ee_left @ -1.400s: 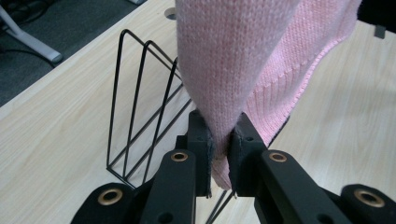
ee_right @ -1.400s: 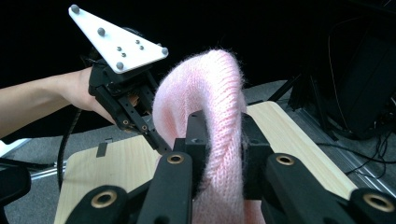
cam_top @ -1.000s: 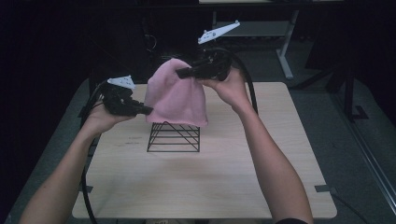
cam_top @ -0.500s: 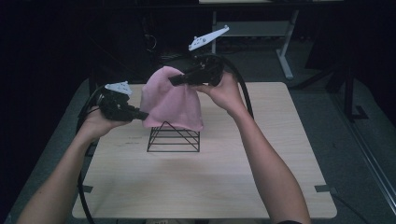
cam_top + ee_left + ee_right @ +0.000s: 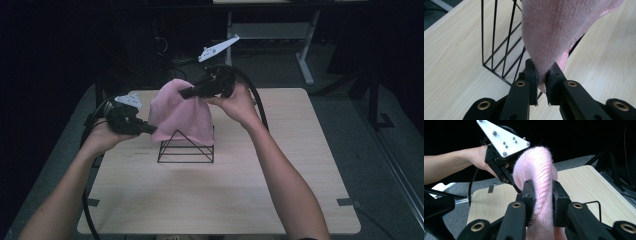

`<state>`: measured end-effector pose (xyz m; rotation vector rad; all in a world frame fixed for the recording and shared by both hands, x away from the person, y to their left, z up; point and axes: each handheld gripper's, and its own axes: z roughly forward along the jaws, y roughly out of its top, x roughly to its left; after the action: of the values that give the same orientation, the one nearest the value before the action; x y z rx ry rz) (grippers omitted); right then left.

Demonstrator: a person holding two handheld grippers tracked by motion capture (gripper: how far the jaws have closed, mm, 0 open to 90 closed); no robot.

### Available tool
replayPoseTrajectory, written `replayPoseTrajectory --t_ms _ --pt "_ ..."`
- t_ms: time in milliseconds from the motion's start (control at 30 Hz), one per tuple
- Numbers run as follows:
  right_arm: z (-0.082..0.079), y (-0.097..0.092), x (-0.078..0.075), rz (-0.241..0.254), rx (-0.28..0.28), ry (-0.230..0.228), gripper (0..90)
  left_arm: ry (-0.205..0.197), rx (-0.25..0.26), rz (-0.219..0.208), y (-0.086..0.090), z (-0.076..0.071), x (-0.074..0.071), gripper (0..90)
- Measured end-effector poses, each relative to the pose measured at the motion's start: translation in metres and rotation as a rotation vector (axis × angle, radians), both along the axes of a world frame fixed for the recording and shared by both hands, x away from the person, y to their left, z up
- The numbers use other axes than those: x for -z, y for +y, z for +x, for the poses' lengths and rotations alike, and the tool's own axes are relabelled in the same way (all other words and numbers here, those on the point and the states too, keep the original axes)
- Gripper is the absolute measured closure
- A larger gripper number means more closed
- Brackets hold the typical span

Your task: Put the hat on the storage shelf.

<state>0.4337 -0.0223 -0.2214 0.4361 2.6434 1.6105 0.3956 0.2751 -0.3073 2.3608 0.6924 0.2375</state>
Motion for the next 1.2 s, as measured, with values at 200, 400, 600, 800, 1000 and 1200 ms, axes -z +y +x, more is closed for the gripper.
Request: replayPoseTrajectory --t_ms 200,400,600,800,1000,1200 --pt "0.000 0.001 0.008 -0.015 -0.005 0.011 75.8 0.004 -0.002 0.009 0.002 -0.002 0.008 81.4" --pt "0.001 0.004 0.017 -0.032 -0.008 0.024 75.4 0.014 -0.006 0.037 0.002 -0.003 0.015 81.4" --pt "0.003 0.005 0.025 -0.031 -0.010 0.032 75.4 0.018 -0.004 0.061 0.000 -0.002 0.021 81.3" --pt "0.003 0.005 0.034 -0.048 -0.013 0.051 75.0 0.041 0.000 0.072 -0.001 -0.001 0.034 81.2" --pt "0.004 0.008 0.042 -0.056 -0.021 0.062 74.7 0.051 0.006 0.105 -0.002 -0.002 0.040 81.2" --pt "0.003 0.011 0.051 -0.058 -0.024 0.090 74.5 0.067 0.004 0.116 0.000 -0.003 0.050 81.3"
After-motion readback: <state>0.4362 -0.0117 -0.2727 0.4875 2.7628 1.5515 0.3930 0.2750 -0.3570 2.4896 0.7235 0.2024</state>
